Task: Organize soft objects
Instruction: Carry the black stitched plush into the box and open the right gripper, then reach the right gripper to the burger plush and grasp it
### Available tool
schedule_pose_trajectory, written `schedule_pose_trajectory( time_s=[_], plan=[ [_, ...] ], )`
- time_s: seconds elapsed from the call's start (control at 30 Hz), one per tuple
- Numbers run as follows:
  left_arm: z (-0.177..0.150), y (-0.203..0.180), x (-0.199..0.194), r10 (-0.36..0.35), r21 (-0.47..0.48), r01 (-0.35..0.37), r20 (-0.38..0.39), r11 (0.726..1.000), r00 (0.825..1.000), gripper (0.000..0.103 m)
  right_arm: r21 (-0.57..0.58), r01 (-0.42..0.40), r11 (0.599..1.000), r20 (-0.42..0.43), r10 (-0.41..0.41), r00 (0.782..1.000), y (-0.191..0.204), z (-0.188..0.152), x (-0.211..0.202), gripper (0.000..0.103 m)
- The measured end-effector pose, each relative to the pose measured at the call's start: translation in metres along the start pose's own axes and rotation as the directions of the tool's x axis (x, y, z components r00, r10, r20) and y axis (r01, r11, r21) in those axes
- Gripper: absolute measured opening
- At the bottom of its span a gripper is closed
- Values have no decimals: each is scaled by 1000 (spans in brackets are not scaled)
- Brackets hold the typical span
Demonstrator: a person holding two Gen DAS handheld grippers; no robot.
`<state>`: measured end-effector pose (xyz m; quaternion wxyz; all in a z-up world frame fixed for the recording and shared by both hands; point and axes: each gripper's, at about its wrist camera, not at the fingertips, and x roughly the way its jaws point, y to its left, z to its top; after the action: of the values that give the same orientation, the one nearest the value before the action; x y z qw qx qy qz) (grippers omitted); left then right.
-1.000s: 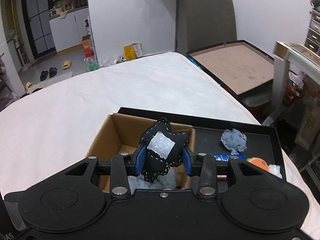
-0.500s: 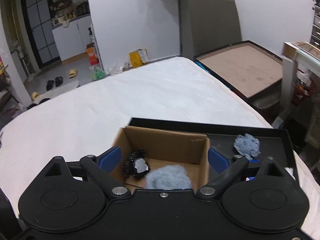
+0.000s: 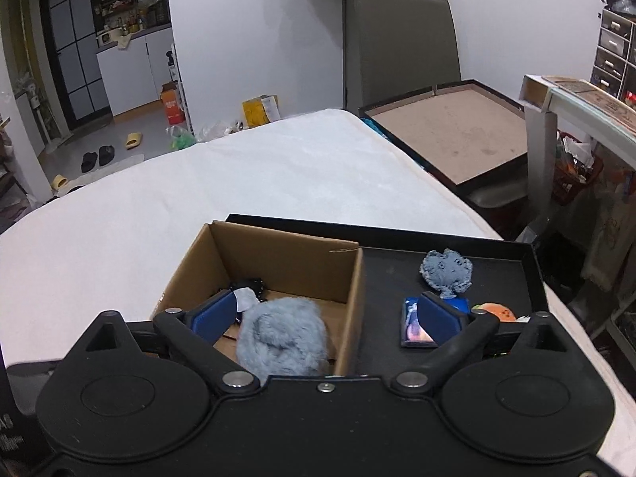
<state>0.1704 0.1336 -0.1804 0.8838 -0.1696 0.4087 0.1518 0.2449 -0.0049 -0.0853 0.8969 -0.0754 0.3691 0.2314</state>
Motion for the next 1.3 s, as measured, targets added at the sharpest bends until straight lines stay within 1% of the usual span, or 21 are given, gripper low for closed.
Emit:
schedule_pose_trajectory(
  time_s=[0.07,0.1,0.17,0.23,0.27,0.3,0.33,0.37,0.43,0.5,0.57,0.73,0.87,1.0,1.13,1.17,1.2,1.23,1.3],
  plan=[
    [0,-2,-1,1,9,-1,-1,1000,1000,21,-23,5,1000,12,-5,1000,-4,-2,-4,98],
    [1,-3,-2,-2,8,2,-3,1000,1000,24,-35,14,999,16,-13,1000,-6,-3,-5,98],
    [1,-4,-3,4,7,-4,-3,1000,1000,32,-48,21,999,14,-20,1000,-12,-6,-7,98],
    [2,-6,-5,16,12,-16,2,1000,1000,45,-51,17,999,14,-16,1000,-19,-8,-8,98],
    [2,-8,-6,23,20,-23,7,1000,1000,48,-50,16,999,10,-16,1000,-23,-9,-8,99],
    [3,-10,-8,26,27,-26,9,999,1000,55,-47,14,999,4,-14,1000,-27,-10,-8,99],
    [3,-11,-8,27,34,-27,7,999,1000,58,-43,10,999,-3,-10,1000,-31,-11,-7,99],
    [3,-14,-9,29,42,-29,5,999,1000,60,-38,4,999,-11,-4,1000,-35,-12,-6,99],
    [3,-18,-11,39,58,-39,9,998,999,67,-41,-7,999,-18,6,1000,-42,-15,-6,99],
    [3,-22,-12,50,75,-51,14,996,999,71,-44,-15,999,-18,14,1000,-49,-17,-5,101],
    [3,-25,-12,57,85,-58,14,995,998,72,-40,-18,999,-19,17,1000,-57,-18,-3,103],
    [5,-31,-10,79,97,-80,12,992,997,73,-22,-15,1000,-20,15,1000,-76,-22,4,103],
    [4,-37,-9,92,110,-93,13,990,996,73,0,10,1000,-18,-10,1000,-92,-29,14,103],
    [3,-41,-8,140,110,-144,39,984,989,73,46,23,999,-9,-23,1000,-107,-37,24,103],
    [4,-46,-4,157,112,-160,40,981,987,73,33,50,998,-8,-50,999,-118,-42,37,101],
    [4,-46,-3,164,115,-168,41,979,986,73,30,58,998,-12,-57,998,-121,-43,40,98],
    [4,-47,-1,170,118,-174,39,978,985,73,29,62,998,-16,-62,998,-124,-44,43,92],
    [4,-48,0,174,118,-177,37,977,984,73,32,63,997,-22,-63,998,-128,-45,47,90],
    [4,-49,2,182,121,-185,37,975,983,73,52,54,997,-39,-52,998,-137,-46,54,80]
  ],
)
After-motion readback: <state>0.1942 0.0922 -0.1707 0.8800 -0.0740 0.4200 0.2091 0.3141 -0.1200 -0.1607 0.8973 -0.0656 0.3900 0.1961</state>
